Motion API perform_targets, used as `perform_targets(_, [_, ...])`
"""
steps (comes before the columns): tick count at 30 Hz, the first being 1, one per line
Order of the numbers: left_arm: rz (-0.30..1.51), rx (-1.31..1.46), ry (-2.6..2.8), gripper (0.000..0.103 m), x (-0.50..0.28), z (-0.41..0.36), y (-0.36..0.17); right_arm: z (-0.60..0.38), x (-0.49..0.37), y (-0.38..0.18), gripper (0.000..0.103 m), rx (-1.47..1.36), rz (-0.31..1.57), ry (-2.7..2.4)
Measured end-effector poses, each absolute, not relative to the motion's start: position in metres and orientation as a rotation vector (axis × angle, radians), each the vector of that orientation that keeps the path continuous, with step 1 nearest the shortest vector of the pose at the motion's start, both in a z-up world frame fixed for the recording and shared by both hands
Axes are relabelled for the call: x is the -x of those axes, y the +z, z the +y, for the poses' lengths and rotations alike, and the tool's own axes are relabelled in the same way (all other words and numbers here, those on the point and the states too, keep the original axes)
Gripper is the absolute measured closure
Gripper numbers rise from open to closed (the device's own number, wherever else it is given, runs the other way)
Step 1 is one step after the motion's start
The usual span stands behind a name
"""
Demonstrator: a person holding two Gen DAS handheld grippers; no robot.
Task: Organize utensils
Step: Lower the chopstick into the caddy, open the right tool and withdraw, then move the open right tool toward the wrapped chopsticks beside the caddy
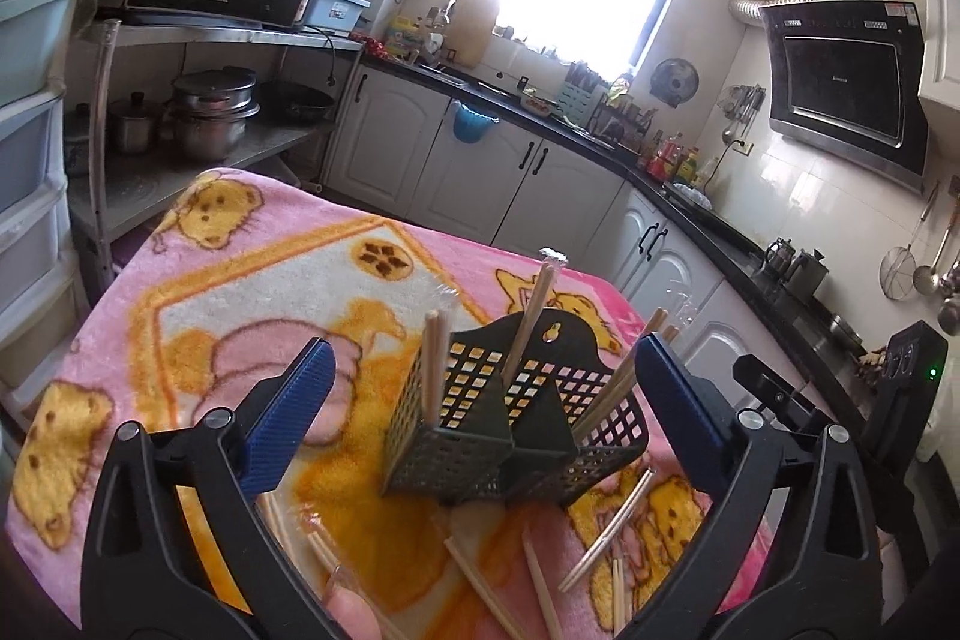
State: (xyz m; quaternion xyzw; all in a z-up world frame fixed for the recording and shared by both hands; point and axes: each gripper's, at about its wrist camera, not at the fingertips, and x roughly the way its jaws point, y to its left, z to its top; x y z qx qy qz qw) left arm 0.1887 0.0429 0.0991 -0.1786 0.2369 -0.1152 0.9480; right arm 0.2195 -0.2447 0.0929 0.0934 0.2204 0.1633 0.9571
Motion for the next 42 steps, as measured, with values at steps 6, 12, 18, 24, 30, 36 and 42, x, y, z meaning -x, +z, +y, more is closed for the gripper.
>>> perform_targets(6, [0.503, 0.400, -0.210, 0.011, -0.176, 0.058, 0.092, -0.250, -0.206, 0.091, 0.034, -0.183, 0.458, 0.312])
perform_targets(12, [0.533, 0.405, -0.179, 0.011, -0.166, 0.068, 0.081, -0.255, -0.194, 0.086, 0.032, -0.175, 0.470, 0.302])
perform_targets(18, [0.573, 0.399, -0.143, 0.011, -0.159, 0.077, 0.068, -0.254, -0.187, 0.079, 0.032, -0.164, 0.495, 0.313])
perform_targets(24, [0.607, 0.389, -0.135, 0.011, -0.152, 0.077, 0.055, -0.249, -0.182, 0.072, 0.032, -0.145, 0.521, 0.321])
perform_targets(30, [0.631, 0.368, -0.133, 0.011, -0.147, 0.073, 0.041, -0.240, -0.178, 0.066, 0.032, -0.114, 0.539, 0.344])
perform_targets(36, [0.670, 0.339, -0.136, 0.011, -0.149, 0.067, 0.024, -0.228, -0.182, 0.055, 0.032, -0.087, 0.565, 0.374])
perform_targets(42, [0.706, 0.347, -0.129, 0.011, -0.154, 0.067, 0.010, -0.216, -0.187, 0.038, 0.032, -0.077, 0.612, 0.393])
